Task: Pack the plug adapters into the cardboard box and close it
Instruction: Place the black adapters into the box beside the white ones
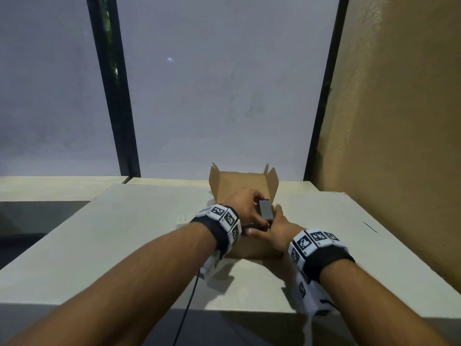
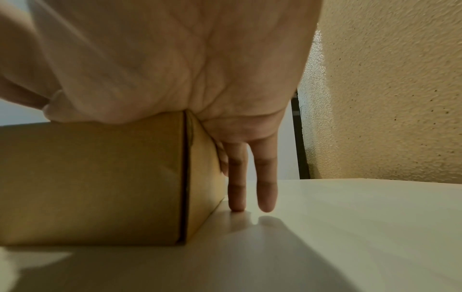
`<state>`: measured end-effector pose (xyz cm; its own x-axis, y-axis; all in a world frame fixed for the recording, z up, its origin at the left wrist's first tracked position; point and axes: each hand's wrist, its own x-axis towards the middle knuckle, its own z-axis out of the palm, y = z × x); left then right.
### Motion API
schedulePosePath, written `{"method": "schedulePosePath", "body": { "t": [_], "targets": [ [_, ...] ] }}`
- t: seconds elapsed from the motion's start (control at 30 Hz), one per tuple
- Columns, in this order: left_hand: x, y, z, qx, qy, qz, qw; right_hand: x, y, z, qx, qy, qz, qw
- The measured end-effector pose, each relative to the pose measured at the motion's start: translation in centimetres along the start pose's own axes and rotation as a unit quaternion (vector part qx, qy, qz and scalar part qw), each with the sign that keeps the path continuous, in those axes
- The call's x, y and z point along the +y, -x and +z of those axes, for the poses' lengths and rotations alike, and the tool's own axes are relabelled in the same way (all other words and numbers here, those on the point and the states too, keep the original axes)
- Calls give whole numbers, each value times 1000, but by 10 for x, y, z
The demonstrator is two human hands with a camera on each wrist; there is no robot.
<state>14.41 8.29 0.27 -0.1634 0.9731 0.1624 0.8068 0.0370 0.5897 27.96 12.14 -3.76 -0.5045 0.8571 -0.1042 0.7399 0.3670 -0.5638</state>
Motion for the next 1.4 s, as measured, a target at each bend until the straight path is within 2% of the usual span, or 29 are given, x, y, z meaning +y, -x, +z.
{"method": "schedulePosePath", "body": {
  "t": [0.23, 0.4, 0.6, 0.73, 0.9, 1.07, 1.17, 1.27, 1.4],
  "targets": [
    [-4, -2, 2, -10, 11, 6, 1000, 0, 1, 0, 4, 14, -15, 1000],
    [-5, -3, 14, -76, -35, -1, 996, 3, -2, 2, 9, 35, -38, 999],
    [-1, -7, 11, -104, -90, -9, 990, 4, -5, 1, 3, 65, -31, 997],
    [-1, -7, 12, -89, -188, -6, 978, 1, -1, -2, -11, 109, -24, 994],
    [-4, -8, 12, -89, -208, -5, 974, -2, 0, -3, -10, 131, -16, 991],
    [-7, 4, -5, -76, -161, 21, 984, 1, -4, 1, -5, 127, -12, 992],
    [-12, 21, -28, -69, -111, 24, 991, 4, -8, 5, 7, 126, -10, 992],
    [-26, 42, -55, -45, -109, 30, 993, 5, -9, 5, 8, 124, -15, 992],
    [-53, 69, -78, -23, -99, 8, 995, 9, -16, 5, -5, 115, -27, 993]
  ]
}}
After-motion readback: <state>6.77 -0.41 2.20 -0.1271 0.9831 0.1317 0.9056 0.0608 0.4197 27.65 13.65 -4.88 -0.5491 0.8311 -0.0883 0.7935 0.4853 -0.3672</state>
